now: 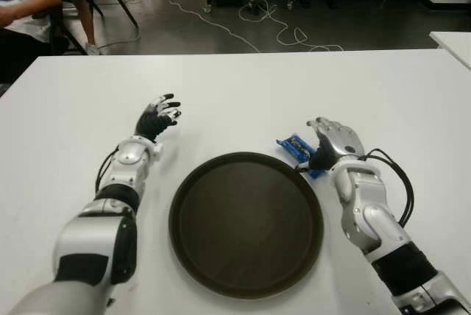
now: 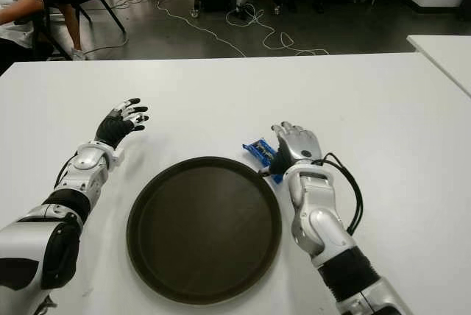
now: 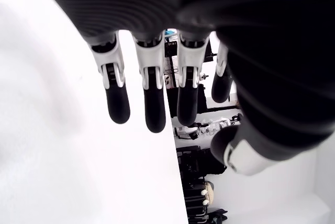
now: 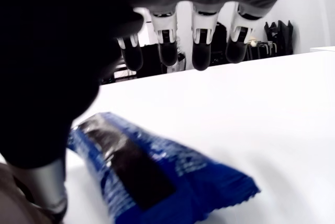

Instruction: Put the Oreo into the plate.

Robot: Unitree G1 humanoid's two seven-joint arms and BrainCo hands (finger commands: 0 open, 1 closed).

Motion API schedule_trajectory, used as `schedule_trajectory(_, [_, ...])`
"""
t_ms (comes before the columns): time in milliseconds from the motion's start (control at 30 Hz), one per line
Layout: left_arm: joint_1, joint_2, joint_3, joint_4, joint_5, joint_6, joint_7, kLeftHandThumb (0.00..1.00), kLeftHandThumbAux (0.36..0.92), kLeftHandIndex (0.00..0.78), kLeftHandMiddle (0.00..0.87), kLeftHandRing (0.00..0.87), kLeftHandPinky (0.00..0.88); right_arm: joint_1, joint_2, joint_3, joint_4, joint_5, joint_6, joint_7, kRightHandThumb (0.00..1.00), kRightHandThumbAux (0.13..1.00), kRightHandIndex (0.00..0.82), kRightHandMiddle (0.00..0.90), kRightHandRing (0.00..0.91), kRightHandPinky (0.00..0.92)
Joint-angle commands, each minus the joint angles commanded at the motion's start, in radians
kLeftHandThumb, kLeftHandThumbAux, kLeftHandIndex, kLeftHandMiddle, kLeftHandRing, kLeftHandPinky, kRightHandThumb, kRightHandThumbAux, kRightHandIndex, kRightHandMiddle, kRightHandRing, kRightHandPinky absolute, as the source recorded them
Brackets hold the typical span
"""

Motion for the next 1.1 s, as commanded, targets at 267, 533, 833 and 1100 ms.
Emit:
schedule_trajectory(267, [0.001,0.002,-0.002,0.0,0.001,-0.002,-0.006,0.107,0.686,0.141,0.215,0.22,0.232,-0.006,-0.006,-0.003,0.003,-0.004,0.005,-0.001,0.0,0.729,0.089,0.091,0.084,0.061])
schedule_trajectory(533, [0.0,-0.001,-0.002,-0.001,0.001,0.0,-0.003,0.096,0.695,0.138,0.212,0.221,0.226,-0.009,-0.005,-0.011,0.011,0.002,-0.001,-0.019,0.0,0.728,0.093,0.095,0.088,0.063])
schedule_trajectory(833, [-0.001,0.0,-0.002,0.002,0.001,0.005,0.0,0.09,0.692,0.14,0.217,0.228,0.24,-0.016,-0.004,-0.017,0.029,0.005,0.002,-0.027,0.0,0.72,0.102,0.106,0.102,0.075])
schedule_trajectory(1100, [-0.002,-0.004,0.003,0.0,-0.006,0.008,-0.004,0.098,0.71,0.14,0.215,0.223,0.24,-0.021,-0.006,-0.018,0.033,0.006,0.006,-0.025,0.0,0.71,0.09,0.1,0.092,0.067])
